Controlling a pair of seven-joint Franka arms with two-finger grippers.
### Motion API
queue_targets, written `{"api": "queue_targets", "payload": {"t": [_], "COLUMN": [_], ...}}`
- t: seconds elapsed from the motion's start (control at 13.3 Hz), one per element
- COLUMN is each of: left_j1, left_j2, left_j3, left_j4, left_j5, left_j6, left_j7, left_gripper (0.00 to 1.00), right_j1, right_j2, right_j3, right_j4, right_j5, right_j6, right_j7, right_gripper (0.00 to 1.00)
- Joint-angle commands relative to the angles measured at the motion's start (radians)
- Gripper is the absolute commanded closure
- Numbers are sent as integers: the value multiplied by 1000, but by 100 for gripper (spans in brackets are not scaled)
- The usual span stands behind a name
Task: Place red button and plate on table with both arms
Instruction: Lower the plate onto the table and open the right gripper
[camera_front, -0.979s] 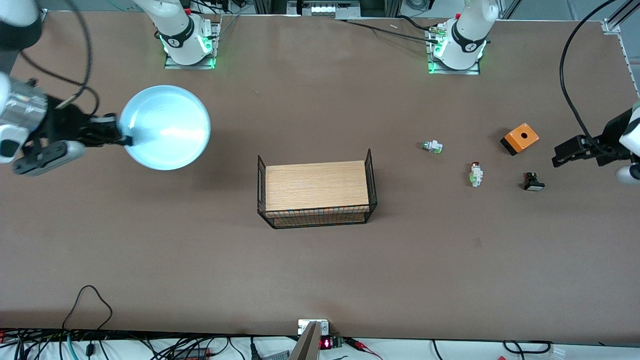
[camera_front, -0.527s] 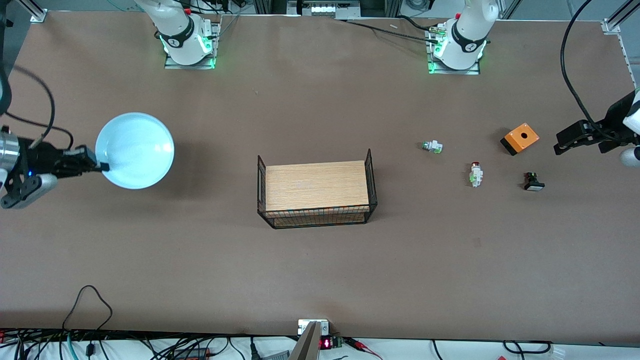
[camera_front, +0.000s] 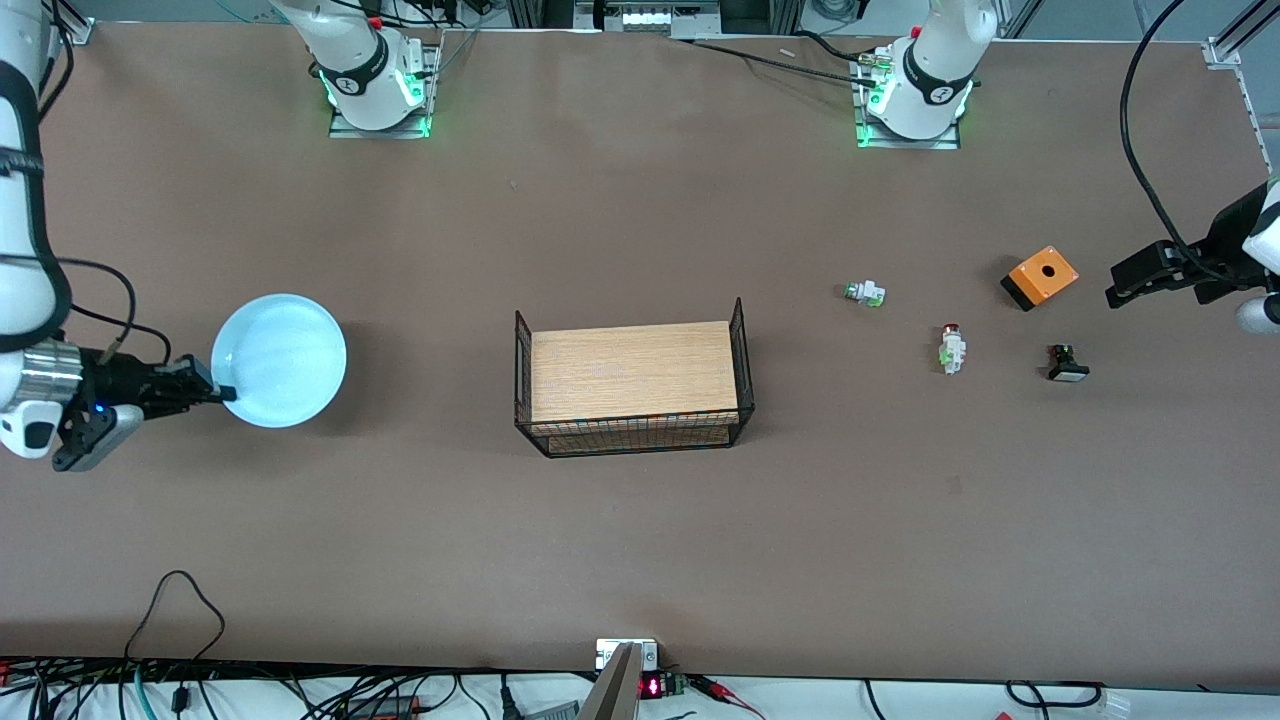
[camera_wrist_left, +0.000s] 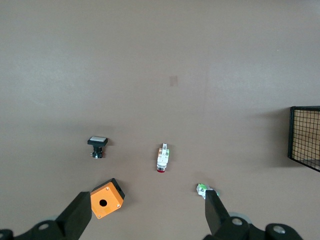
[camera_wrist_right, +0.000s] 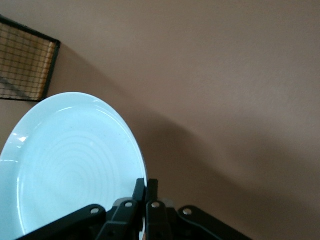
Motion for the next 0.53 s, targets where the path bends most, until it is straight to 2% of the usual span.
{"api": "queue_targets", "payload": {"t": [0.0, 0.23, 0.45], "left_j1": [1, 1, 1], "left_j2": [-22, -22, -22], "left_j3": [-3, -5, -5], "left_j4": [-11, -8, -8], "left_j5": [9, 6, 6], "left_j6": [-10, -10, -12], "left_j7": [-10, -10, -9], "left_gripper": [0, 0, 0], "right_j1": [-21, -21, -21], "right_j2": [79, 145, 204], "right_j3": [24, 24, 24], "right_j4": [20, 20, 20], "right_j5": [36, 68, 140], "right_j6": [96, 199, 253], "right_j7": [-118, -228, -297], "right_gripper": [98, 98, 96]}}
